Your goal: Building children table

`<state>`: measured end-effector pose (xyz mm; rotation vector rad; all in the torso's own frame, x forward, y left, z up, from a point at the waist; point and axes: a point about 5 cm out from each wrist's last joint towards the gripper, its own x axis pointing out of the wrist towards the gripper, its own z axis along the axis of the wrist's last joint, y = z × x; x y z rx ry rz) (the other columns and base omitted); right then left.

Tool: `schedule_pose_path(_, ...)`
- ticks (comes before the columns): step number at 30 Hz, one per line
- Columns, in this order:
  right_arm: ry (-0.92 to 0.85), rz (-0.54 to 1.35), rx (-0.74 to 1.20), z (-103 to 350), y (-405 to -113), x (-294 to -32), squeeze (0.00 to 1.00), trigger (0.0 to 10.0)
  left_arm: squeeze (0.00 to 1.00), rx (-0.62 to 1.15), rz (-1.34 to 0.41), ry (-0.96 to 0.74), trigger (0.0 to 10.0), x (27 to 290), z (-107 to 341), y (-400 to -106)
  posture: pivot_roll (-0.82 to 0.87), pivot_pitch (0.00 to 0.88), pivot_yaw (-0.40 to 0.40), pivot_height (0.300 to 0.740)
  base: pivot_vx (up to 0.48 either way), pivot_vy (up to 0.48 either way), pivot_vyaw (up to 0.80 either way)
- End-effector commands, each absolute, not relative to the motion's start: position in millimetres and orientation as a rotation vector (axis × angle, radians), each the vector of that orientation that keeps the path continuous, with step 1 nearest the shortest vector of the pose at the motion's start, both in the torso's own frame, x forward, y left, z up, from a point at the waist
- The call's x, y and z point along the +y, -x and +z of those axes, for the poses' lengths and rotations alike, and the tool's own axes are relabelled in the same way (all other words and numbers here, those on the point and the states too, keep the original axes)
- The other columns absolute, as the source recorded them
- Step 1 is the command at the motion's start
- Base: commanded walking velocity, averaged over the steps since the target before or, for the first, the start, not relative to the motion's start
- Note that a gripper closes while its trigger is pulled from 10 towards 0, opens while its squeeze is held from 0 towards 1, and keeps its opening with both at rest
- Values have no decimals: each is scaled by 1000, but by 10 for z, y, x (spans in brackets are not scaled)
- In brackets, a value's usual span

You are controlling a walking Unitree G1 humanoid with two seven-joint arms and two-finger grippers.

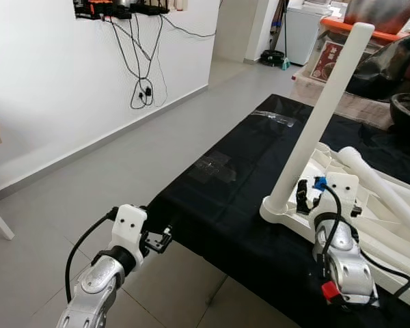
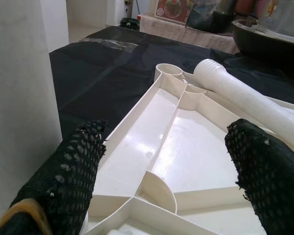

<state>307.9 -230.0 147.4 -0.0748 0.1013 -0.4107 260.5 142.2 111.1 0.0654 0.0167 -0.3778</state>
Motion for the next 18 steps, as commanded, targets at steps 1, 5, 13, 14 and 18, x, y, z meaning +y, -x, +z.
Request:
schedule_pose_path(1, 75, -445, 94, 1474, -3077, -2338, 0, 10000, 0, 29, -389, -40, 10000, 1397, 1086, -2596, 6, 0, -122, 740, 0, 0, 0)
schedule_pose_path(5, 77, -465, 93, 1473, -3068, -2356, 0, 10000, 0, 31, -393, -35, 10000, 1391, 1085, -2593, 6, 0, -122, 740, 0, 0, 0)
schedule_pose_path(13, 103, -853, 37, 1559, -2808, -2813, 0, 10000, 0, 32, -401, -36, 10000, 1383, 1079, -2586, 8, 0, -126, 740, 0, 241, 0)
schedule_pose_path(14, 103, -853, 37, 1559, -2808, -2813, 0, 10000, 0, 32, -401, -36, 10000, 1383, 1079, -2586, 8, 0, -126, 740, 0, 292, 0)
schedule_pose_path(18, 82, -833, 24, 1566, -2805, -2795, 0, 10000, 0, 33, -404, -36, 10000, 1382, 1073, -2583, 0, 0, -121, 740, 0, 279, 0)
